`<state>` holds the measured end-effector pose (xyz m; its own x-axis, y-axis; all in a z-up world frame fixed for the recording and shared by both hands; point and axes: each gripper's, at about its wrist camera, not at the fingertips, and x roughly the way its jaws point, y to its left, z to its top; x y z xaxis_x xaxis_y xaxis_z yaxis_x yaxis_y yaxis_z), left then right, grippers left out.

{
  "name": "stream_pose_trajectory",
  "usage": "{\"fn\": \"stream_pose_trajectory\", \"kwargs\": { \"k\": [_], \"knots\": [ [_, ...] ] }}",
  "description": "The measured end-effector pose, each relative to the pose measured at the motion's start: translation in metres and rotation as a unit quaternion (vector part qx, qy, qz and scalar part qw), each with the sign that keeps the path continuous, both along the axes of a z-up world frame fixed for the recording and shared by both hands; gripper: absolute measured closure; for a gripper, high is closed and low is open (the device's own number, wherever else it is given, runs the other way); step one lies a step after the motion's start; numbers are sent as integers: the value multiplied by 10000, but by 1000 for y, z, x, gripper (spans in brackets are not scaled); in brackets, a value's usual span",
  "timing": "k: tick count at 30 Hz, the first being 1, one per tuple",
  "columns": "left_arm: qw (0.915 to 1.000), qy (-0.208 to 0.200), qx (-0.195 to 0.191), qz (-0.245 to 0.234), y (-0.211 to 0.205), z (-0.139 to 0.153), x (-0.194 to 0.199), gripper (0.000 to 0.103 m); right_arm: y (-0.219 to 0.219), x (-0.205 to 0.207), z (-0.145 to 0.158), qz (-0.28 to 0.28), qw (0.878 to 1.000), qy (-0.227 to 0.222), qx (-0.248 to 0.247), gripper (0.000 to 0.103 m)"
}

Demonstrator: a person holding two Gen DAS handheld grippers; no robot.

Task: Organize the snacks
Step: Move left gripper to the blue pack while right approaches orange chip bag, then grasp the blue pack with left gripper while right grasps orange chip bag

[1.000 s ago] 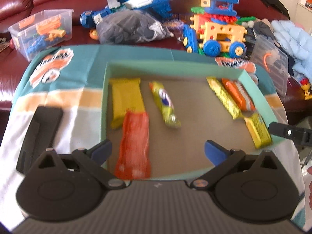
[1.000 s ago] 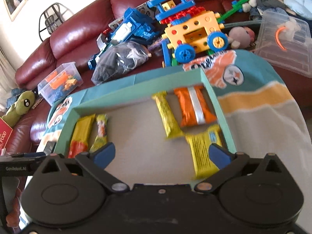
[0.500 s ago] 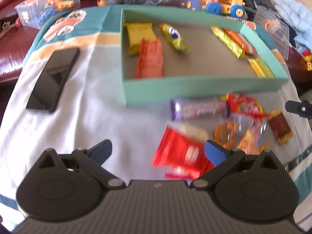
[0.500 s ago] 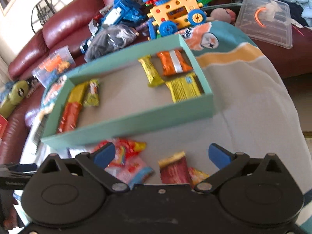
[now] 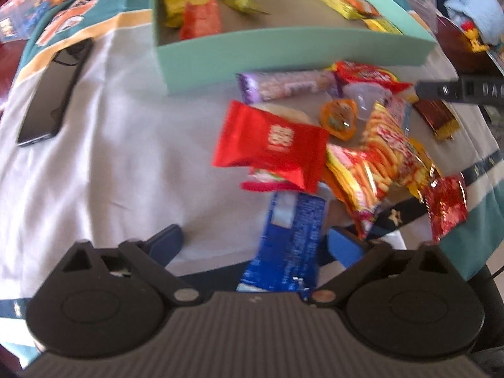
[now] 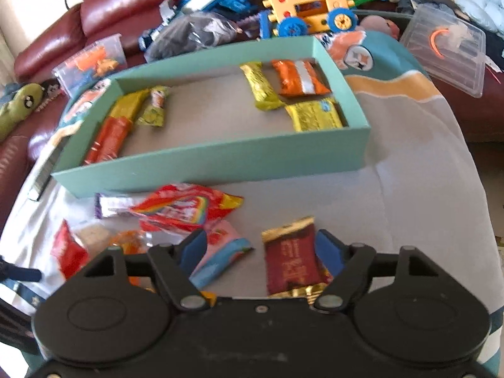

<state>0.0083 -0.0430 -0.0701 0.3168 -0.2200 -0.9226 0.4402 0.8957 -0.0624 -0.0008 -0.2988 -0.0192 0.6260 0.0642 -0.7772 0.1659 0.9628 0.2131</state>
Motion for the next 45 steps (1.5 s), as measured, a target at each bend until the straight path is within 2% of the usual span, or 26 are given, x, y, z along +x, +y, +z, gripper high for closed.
{"fn": "stream_pose_trajectory", "kwargs": {
  "k": [1,2,3,4,6,11,13,15,16,21,23,26,29,33,34,38,39,40,42,45],
  "knots": [
    [9997,-177,68,-131,-4,1,-4,33,2,-1,3,21,10000,-24,82,27],
    [9989,-335,131,-294,-8,3,-8,44,4,-1,7,52,9998,-57,163,26],
    [9984,-417,161,-336,-9,5,-10,63,7,-2,10,101,9997,-91,227,26],
    [9985,-429,157,-298,-8,6,-9,66,11,-2,13,185,9993,-122,300,26],
    [9994,-328,-44,-58,0,8,-3,66,22,-4,18,404,9982,-166,415,26],
    [9981,-255,-261,488,24,9,6,67,61,-9,32,1020,9928,-300,552,26],
    [9971,-257,-292,647,33,9,8,66,79,-12,38,1239,9906,-385,432,36],
    [9960,-288,-304,794,41,9,9,66,91,-19,45,1363,9891,-479,288,69],
    [9955,-289,-342,834,45,9,9,66,94,-20,47,1380,9888,-481,293,72],
    [9949,-302,-432,858,50,8,9,66,103,-21,48,1700,9834,-258,584,73],
    [9950,-321,-440,842,51,8,6,66,110,-18,39,1858,9813,0,497,73],
    [9951,-315,-482,802,53,8,4,62,105,-11,24,1650,9859,179,227,73],
    [9952,-330,-485,780,53,7,4,55,94,-4,22,1339,9902,286,278,59],
    [9960,-392,-422,683,48,6,1,47,103,-5,24,1374,9901,268,-1,34],
    [9963,-415,-385,645,46,6,0,45,104,-6,22,1401,9897,297,-18,32],
    [9972,-538,-191,483,36,4,-5,42,108,1,1,1369,9893,490,75,33],
    [9968,-628,-106,474,35,3,-6,59,108,4,-4,1327,9898,504,155,40],
    [9961,-727,4,492,35,4,-7,67,110,4,-5,1329,9897,488,206,49],
    [9961,-574,-220,639,42,7,-4,67,115,1,-2,1411,9890,397,186,58],
    [9943,-550,-300,857,54,13,-2,68,118,-2,9,1486,9884,271,176,61]
  ]
}}
